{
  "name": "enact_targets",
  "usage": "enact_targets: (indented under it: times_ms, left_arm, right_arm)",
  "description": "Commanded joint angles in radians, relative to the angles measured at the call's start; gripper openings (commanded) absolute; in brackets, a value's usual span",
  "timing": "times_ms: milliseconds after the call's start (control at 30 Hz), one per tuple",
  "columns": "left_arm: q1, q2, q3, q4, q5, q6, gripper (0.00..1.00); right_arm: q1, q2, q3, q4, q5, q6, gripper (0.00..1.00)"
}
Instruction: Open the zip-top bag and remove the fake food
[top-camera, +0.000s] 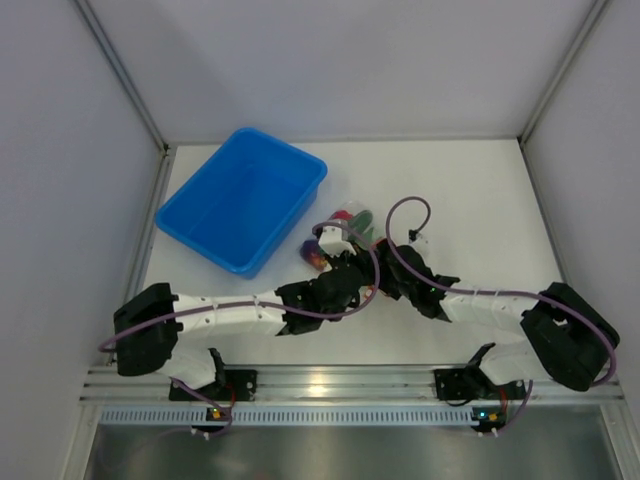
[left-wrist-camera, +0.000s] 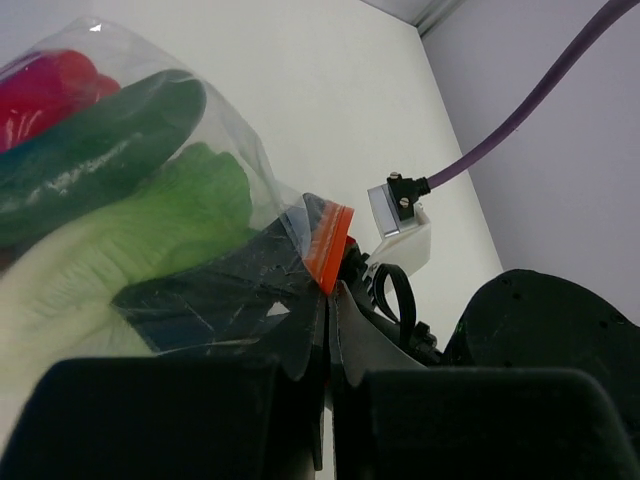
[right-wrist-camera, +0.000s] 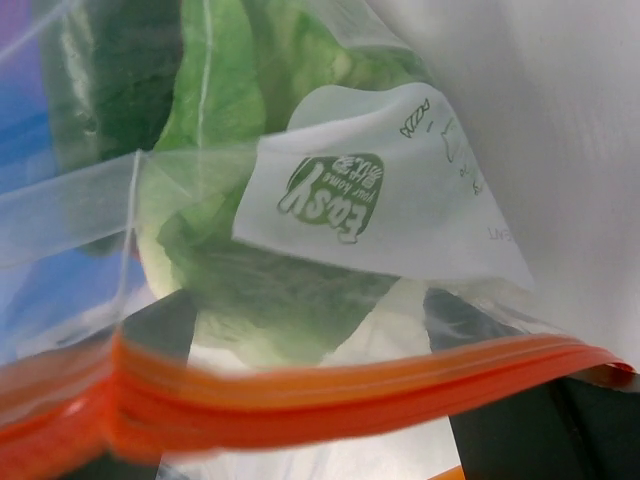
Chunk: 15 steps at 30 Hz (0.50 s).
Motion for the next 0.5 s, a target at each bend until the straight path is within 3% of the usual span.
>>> enact_targets:
  times_ms: [0,133,233,267,467]
  left_arm:
    - [-0.035,-0.083,-0.005,0.126,0.018,-0.075,0.0]
    - [-0.052,-0.089,-0.017,0.126,0.008,-0.079,0.0]
    - [-0.055,-0.107,-0.04,0.125,0.001,-0.081,0.0]
    - [-0.055,-0.119,-0.046,0.125,-0.002,-0.081,0.0]
    - [-0.055,-0.156,-0.097,0.123,-0.068,-0.055,0.0]
  right_arm:
    - [-0.003,0.055,0.012,0.072,0.107,-0.006,0.97]
    - [-0.006,0.133,0.005,0.175,0.135,-0.016,0.9]
    - [-0.006,0.172,-0.021,0.274,0.142,-0.052,0.62]
    - [-0.008,0.176,-0.029,0.299,0.149,-0.064,0.46]
    - [-0.008,0.13,-0.031,0.322,0.184,-0.263,0.09]
